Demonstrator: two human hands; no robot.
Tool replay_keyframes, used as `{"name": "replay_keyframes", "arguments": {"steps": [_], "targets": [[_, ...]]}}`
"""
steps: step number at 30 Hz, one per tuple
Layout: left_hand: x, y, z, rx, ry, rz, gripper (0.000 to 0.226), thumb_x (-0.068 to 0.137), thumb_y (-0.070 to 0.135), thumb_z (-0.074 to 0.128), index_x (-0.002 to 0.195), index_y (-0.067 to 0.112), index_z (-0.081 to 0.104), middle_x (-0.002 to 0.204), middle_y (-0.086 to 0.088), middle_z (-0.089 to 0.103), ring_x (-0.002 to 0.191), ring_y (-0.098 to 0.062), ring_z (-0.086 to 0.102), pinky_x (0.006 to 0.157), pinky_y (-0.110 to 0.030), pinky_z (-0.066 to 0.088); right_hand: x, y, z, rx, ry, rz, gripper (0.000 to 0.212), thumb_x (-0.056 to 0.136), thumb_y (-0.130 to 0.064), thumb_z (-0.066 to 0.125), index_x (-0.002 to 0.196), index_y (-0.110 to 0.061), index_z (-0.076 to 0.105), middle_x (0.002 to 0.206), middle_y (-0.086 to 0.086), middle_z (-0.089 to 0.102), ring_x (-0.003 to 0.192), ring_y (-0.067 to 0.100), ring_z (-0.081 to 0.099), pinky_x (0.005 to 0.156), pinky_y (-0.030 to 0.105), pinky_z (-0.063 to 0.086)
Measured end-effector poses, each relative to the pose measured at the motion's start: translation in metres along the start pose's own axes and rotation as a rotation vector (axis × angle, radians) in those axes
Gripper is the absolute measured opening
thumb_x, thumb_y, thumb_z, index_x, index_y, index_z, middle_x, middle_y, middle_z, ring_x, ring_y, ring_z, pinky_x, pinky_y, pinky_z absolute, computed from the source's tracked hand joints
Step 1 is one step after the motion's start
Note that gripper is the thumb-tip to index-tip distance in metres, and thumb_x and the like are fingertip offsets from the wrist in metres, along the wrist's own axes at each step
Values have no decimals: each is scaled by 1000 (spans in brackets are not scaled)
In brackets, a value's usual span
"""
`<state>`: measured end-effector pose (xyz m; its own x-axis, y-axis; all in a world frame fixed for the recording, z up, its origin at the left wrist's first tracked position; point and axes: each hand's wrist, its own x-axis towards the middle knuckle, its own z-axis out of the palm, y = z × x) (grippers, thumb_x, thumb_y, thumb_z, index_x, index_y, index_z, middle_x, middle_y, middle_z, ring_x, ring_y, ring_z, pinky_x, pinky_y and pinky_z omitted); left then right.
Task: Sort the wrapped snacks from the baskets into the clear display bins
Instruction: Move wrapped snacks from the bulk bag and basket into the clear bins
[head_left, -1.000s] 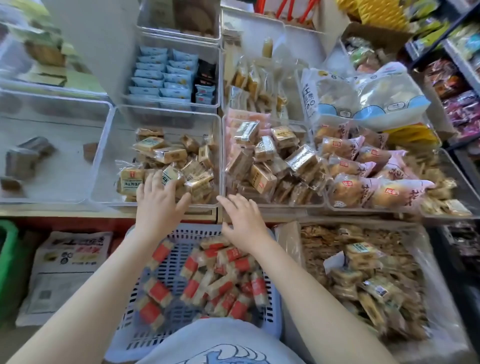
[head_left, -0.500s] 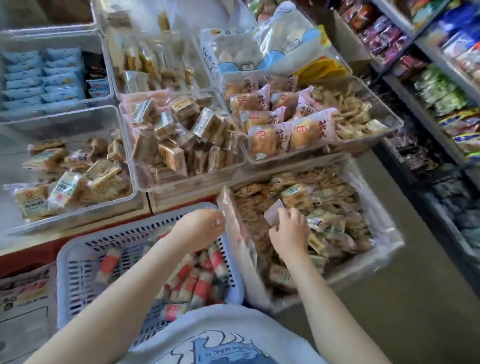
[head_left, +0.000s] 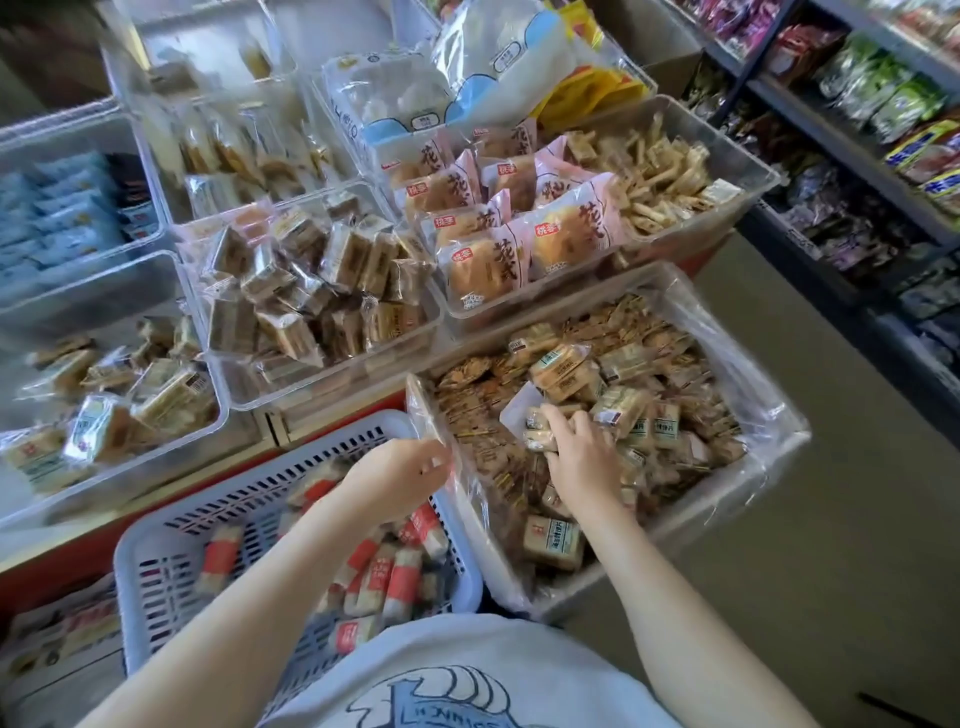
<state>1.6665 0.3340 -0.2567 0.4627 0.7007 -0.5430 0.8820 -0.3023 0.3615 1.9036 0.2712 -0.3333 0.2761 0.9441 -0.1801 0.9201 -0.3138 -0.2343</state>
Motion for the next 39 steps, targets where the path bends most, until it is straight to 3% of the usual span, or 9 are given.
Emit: {"name": "replay_keyframes", "arguments": {"steps": [11, 15, 18, 21, 23, 29, 32, 35, 39], "targets": [[-14, -27, -3, -101, 49, -37, 27, 101, 34, 45, 121, 31, 63, 116, 9, 69, 87, -9, 70, 80, -29, 57, 6, -15, -1, 4, 157, -80, 31, 78, -21, 83, 103, -20, 65, 106, -2, 63, 102, 24, 56, 87, 36, 45], [-22, -36, -8, -159, 112, -52, 29, 101, 29, 47, 124, 27, 64, 121, 6, 67, 101, -13, 65, 86, -29, 54, 7, -44, -24, 431, 103, 96, 31, 80, -30, 79, 85, -27, 49, 83, -7, 59, 77, 18, 56, 67, 33, 44], [-32, -42, -15, -313, 232, -37, 43, 97, 39, 55, 138, 31, 49, 129, 13, 56, 100, -8, 60, 83, -24, 50, 8, -97, -57, 896, 20, 224, 31, 83, -44, 74, 98, -34, 49, 94, -1, 66, 77, 12, 66, 67, 29, 52], [-48, -51, -26, -515, 416, 31, 71, 87, 50, 67, 147, 38, 31, 130, 20, 36, 117, -2, 43, 93, -23, 39, 5, -160, -82, 1108, -116, 151, 33, 91, -31, 71, 116, -22, 51, 95, -4, 65, 76, 1, 63, 60, 11, 47], [-58, -65, -34, -519, 526, 33, 78, 84, 47, 72, 149, 37, 31, 135, 15, 38, 122, -5, 39, 94, -23, 36, 3, -201, -82, 1121, -220, 74, 32, 92, -31, 70, 115, -19, 51, 96, 2, 68, 82, 10, 67, 60, 11, 48], [-93, -158, -43, -491, 759, -250, 65, 86, 42, 72, 143, 28, 43, 130, 2, 55, 122, -19, 46, 89, -25, 37, 9, -311, -58, 979, -463, -159, 25, 99, -35, 58, 113, -15, 57, 93, -2, 65, 72, -7, 59, 65, 12, 46], [-119, -212, -38, -534, 905, -394, 62, 88, 39, 71, 143, 25, 45, 124, -1, 58, 119, -21, 45, 90, -27, 34, 15, -351, -29, 717, -397, -390, 27, 98, -33, 56, 123, -22, 53, 118, -4, 58, 108, 6, 55, 90, 26, 43], [-137, -259, -37, -631, 1012, -510, 62, 96, 35, 61, 150, 39, 30, 124, -6, 51, 119, -23, 41, 92, -36, 38, 20, -372, 13, 231, -300, -643, 54, 99, -35, 51, 150, -21, 36, 157, 2, 33, 147, 20, 24, 118, 40, 27], [-138, -302, -39, -528, 952, -637, 58, 102, 26, 43, 153, 43, 20, 157, -15, 19, 142, -32, 17, 111, -57, 31, 10, -371, 46, -168, -281, -726, 61, 102, -41, 41, 156, -18, 24, 167, 3, 10, 153, 24, -14, 124, 48, 1]]}}
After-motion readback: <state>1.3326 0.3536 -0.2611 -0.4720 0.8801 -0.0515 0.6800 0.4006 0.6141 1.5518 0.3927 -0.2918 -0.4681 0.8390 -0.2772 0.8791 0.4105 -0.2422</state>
